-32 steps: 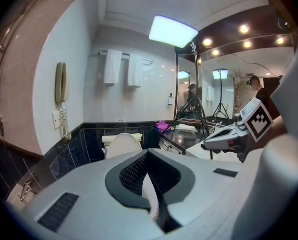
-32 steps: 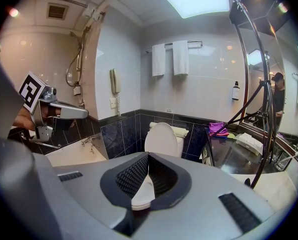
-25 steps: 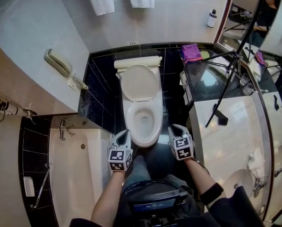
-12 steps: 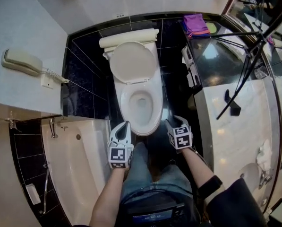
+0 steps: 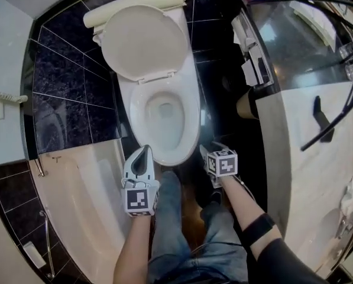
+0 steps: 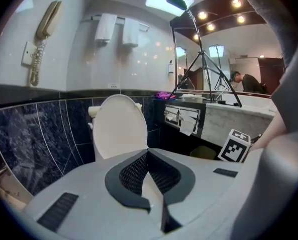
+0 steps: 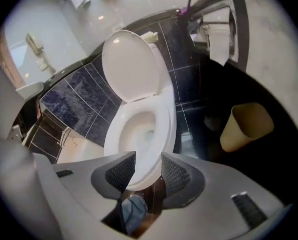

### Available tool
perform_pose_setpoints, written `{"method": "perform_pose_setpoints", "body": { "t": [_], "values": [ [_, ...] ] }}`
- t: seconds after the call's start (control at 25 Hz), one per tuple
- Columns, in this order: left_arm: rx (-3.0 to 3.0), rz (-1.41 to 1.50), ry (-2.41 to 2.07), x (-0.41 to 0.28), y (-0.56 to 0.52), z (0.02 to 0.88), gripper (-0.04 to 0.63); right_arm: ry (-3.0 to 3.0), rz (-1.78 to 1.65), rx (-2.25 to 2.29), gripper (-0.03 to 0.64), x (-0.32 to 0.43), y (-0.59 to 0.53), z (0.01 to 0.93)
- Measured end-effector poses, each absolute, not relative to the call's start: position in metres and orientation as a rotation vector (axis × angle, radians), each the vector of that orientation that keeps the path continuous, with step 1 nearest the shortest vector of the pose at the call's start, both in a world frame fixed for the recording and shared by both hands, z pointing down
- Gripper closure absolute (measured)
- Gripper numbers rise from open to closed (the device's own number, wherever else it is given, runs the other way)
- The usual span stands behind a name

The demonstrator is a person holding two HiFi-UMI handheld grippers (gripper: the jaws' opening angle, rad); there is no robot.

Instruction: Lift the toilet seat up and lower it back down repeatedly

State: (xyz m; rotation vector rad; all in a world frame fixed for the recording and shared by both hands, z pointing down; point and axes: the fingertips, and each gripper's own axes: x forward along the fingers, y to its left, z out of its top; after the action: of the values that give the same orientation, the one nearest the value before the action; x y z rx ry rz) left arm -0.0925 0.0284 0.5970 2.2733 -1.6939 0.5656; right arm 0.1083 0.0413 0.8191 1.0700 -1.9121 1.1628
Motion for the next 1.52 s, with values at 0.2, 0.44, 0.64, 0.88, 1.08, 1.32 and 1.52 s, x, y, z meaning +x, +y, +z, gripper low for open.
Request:
{"method": "perform_pose_setpoints", "body": {
  "t": [0.2, 0.44, 0.64, 0.88, 1.08, 1.32, 1.52],
  "values": [
    [2.207, 0.575, -1.694, -0.096, 0.033, 0.655, 0.603, -1.872, 1.465, 1.106, 0.437, 0.104, 0.044, 0.885],
    [2.211, 0.623, -1.665, -0.104, 0.037, 0.696, 0.603, -1.841, 1.672, 1.121, 0.437, 0.088, 0.037, 0.928],
    [2.144, 0.600, -1.681, -0.115, 0.034, 0.710, 0.603, -1.778, 1.804, 1.142, 0.436, 0.072, 0.038, 0.950],
    [2.103, 0.588, -1.678, -0.124, 0.033, 0.724, 0.603, -1.738, 1.940, 1.182, 0.469, 0.066, 0.035, 0.953],
    [2.086, 0.579, -1.672, -0.123, 0.034, 0.732, 0.603, -1.761, 1.964, 1.157, 0.474, 0.066, 0.034, 0.952],
    [2.084, 0.587, -1.654, -0.116, 0.036, 0.735, 0.603, -1.749, 1.977, 1.152, 0.477, 0.067, 0.034, 0.951],
    [2.084, 0.593, -1.647, -0.114, 0.041, 0.736, 0.603, -1.739, 1.991, 1.142, 0.480, 0.068, 0.034, 0.943]
  ]
}}
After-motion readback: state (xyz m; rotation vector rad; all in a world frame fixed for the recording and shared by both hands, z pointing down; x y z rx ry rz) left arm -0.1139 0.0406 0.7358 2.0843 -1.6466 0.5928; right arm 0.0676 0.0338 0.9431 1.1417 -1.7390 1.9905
